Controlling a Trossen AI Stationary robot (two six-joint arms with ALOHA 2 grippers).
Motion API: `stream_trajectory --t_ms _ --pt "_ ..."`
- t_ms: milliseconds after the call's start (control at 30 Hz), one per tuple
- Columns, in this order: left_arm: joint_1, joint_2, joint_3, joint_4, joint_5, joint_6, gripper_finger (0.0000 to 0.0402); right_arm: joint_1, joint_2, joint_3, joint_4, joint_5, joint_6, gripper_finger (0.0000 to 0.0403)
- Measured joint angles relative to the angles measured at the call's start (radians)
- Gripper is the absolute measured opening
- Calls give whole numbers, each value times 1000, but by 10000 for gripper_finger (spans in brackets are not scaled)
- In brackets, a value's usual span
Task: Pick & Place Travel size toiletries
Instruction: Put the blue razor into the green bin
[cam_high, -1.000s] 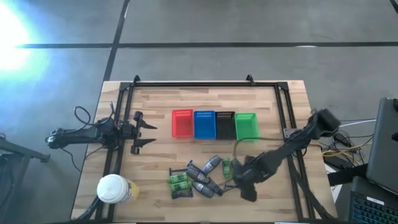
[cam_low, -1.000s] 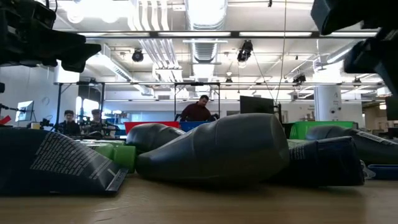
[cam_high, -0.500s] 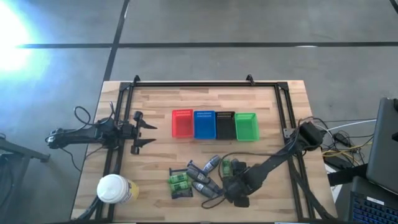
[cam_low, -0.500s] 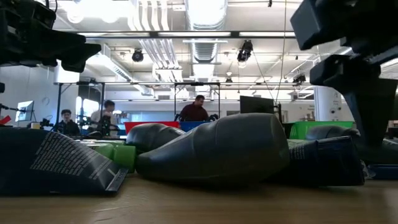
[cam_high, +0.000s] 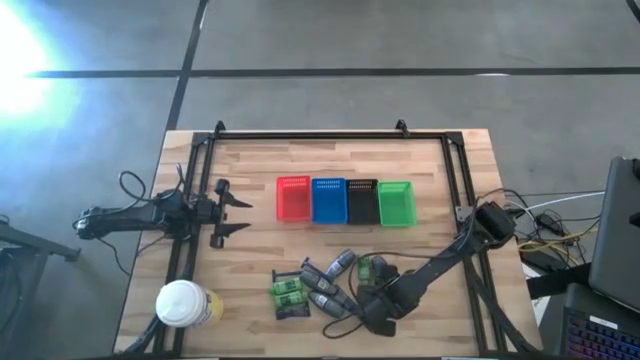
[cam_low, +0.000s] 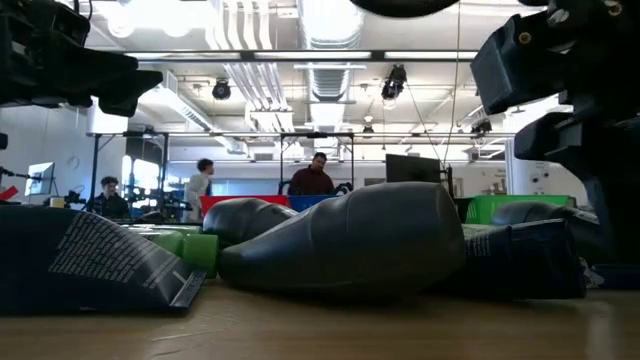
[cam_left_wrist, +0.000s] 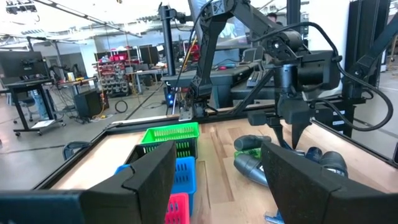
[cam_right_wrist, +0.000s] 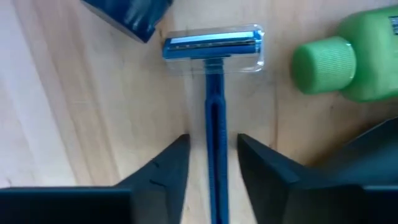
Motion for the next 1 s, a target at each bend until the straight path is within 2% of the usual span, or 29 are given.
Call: stream_trajectory --t_ms 200,367,467,567,667,767,833,933,1000 --pt "0 0 0 0 0 0 241 1 1 -1 3 -11 17 25" --pt "0 0 0 0 0 0 241 -1 -19 5 -6 -30 60 25" --pt "0 0 0 0 0 0 241 1 -80 9 -63 -35 131 22" --pt "0 0 0 0 0 0 241 2 -213 23 -144 -15 274 21" --pt "0 0 0 0 0 0 241 -14 -332 1 -253 72 506 21" --pt "0 0 0 0 0 0 241 -95 -461 -43 -354 153 791 22" --pt "0 0 0 0 0 0 241 -170 -543 -95 -383 217 927 23" --pt "0 0 0 0 0 0 241 -324 -649 -198 -365 270 970 23" --pt "0 0 0 0 0 0 241 -446 -718 -278 -309 278 927 24"
